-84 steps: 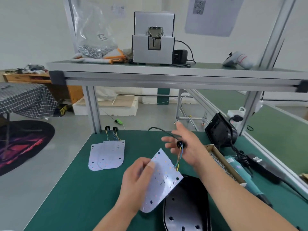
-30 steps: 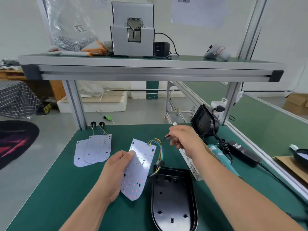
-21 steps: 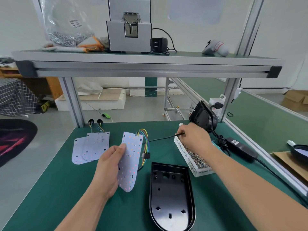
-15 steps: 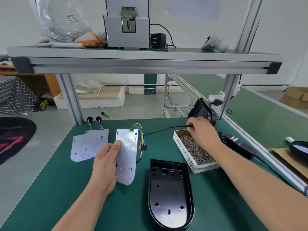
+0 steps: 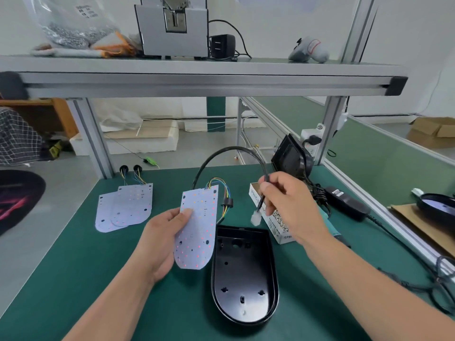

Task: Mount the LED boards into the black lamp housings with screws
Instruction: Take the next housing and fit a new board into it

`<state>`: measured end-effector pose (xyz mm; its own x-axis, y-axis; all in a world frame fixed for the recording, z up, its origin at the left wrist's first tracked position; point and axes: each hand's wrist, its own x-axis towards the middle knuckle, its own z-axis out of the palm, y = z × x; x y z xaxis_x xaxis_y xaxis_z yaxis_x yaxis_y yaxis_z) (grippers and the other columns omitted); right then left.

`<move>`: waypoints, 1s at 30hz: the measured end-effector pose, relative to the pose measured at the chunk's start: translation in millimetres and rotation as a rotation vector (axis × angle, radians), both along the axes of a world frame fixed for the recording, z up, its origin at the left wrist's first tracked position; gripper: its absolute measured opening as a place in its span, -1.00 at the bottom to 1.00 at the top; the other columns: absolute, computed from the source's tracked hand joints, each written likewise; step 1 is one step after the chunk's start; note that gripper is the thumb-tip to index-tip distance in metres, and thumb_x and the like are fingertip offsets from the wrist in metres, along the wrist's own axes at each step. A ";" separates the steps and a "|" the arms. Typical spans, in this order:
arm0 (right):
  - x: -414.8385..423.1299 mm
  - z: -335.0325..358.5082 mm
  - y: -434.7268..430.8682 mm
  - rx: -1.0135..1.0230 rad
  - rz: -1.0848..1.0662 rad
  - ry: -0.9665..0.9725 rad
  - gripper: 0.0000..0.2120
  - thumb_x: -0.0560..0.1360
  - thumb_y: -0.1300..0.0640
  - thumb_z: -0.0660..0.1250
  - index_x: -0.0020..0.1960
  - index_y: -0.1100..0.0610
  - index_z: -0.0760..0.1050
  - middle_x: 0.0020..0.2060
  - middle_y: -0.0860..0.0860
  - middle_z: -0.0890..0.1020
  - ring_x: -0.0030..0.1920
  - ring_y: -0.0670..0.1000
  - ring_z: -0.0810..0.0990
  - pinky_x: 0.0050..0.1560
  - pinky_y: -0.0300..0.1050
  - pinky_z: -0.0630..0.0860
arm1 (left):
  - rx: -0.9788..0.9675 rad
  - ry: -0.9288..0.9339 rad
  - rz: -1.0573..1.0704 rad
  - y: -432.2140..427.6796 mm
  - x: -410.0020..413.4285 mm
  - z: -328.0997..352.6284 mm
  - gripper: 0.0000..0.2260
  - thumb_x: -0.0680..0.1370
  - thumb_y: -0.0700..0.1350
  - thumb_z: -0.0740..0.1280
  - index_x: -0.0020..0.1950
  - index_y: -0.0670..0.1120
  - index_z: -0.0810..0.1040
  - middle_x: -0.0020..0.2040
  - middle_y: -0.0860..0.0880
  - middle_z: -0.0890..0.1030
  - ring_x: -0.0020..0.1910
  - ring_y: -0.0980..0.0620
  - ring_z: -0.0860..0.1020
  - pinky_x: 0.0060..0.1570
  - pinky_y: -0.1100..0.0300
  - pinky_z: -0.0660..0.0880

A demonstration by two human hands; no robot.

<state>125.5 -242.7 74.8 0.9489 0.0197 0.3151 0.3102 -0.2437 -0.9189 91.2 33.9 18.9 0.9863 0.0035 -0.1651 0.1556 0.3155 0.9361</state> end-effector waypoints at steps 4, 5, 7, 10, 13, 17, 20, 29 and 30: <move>-25.9 -27.1 11.2 0.212 0.119 0.154 -0.89 0.68 0.32 0.30 0.06 0.23 0.60 -0.16 0.05 0.70 -0.26 0.01 0.61 -0.25 -0.10 0.63 | 0.033 0.025 -0.008 -5.2 -3.2 -3.2 -0.65 0.64 -0.02 0.43 0.16 -0.33 0.65 0.04 -0.26 0.71 -0.13 -0.20 0.65 -0.16 0.01 0.60; -29.4 -32.6 12.2 0.221 0.123 0.177 -0.90 0.68 0.33 0.29 0.06 0.24 0.59 -0.15 0.06 0.70 -0.24 0.02 0.63 -0.24 -0.09 0.65 | 0.044 0.027 -0.003 -7.6 -4.4 -3.5 -0.62 0.61 0.01 0.46 0.16 -0.33 0.64 0.02 -0.26 0.69 -0.14 -0.20 0.63 -0.15 0.00 0.59; -31.5 -38.1 12.9 0.238 0.115 0.193 -0.90 0.68 0.34 0.28 0.06 0.24 0.58 -0.14 0.09 0.70 -0.23 0.03 0.65 -0.21 -0.08 0.66 | 0.038 0.025 0.007 -10.5 -5.6 -4.1 -0.58 0.53 0.05 0.47 0.18 -0.29 0.65 0.06 -0.26 0.72 -0.09 -0.24 0.67 -0.06 -0.10 0.60; -31.1 -38.7 13.6 0.185 0.068 0.145 -0.89 0.68 0.33 0.29 0.03 0.20 0.57 -0.17 0.05 0.67 -0.23 0.03 0.66 -0.21 -0.06 0.68 | -0.011 0.036 0.006 -12.3 -7.1 -3.9 -0.70 0.62 -0.01 0.43 0.17 -0.23 0.68 0.14 -0.28 0.73 -0.03 -0.26 0.71 -0.03 -0.14 0.64; -34.1 -39.1 15.3 0.080 0.014 0.082 -0.86 0.67 0.30 0.32 -0.01 0.12 0.57 -0.26 0.00 0.66 -0.24 0.03 0.69 -0.21 -0.09 0.68 | -0.067 0.065 -0.036 -18.9 -10.4 -2.5 -0.74 0.70 -0.04 0.33 0.19 -0.20 0.69 0.16 -0.25 0.73 -0.04 -0.23 0.72 -0.10 -0.07 0.67; -38.9 -41.4 17.7 -0.017 0.022 0.043 -0.88 0.64 0.31 0.36 -0.04 0.14 0.52 -0.25 0.08 0.69 -0.25 0.07 0.71 -0.20 -0.22 0.62 | -0.170 0.116 -0.100 -29.3 -13.2 -0.4 -0.69 0.71 0.00 0.29 0.33 -0.14 0.65 0.24 -0.18 0.72 0.06 -0.19 0.72 0.01 -0.08 0.67; -40.3 -43.9 19.0 -0.073 0.062 0.043 -0.92 0.61 0.30 0.40 -0.01 0.23 0.50 -0.25 0.06 0.70 -0.25 0.04 0.69 -0.14 -0.14 0.60 | -0.207 0.121 -0.125 -33.3 -15.2 2.4 -0.68 0.70 0.01 0.29 0.36 -0.13 0.65 0.25 -0.16 0.71 0.08 -0.16 0.72 -0.07 -0.04 0.68; -31.9 -45.9 12.3 -0.146 0.025 -0.002 -0.83 0.59 0.09 0.47 0.11 -0.14 0.59 0.08 -0.15 0.70 0.22 -0.07 0.61 0.28 -0.07 0.48 | -0.123 0.028 -0.134 -37.8 -21.5 5.8 -0.72 0.65 -0.01 0.34 0.18 -0.15 0.74 0.14 -0.23 0.74 -0.04 -0.19 0.74 -0.17 0.00 0.66; -30.9 -44.7 11.8 -0.133 0.042 0.006 -0.84 0.58 0.08 0.47 0.11 -0.12 0.60 0.06 -0.13 0.71 0.18 -0.05 0.65 0.27 -0.02 0.52 | -0.113 0.026 -0.121 -37.8 -21.6 5.5 -0.73 0.68 -0.03 0.33 0.19 -0.16 0.73 0.16 -0.24 0.73 -0.04 -0.20 0.74 -0.16 -0.01 0.66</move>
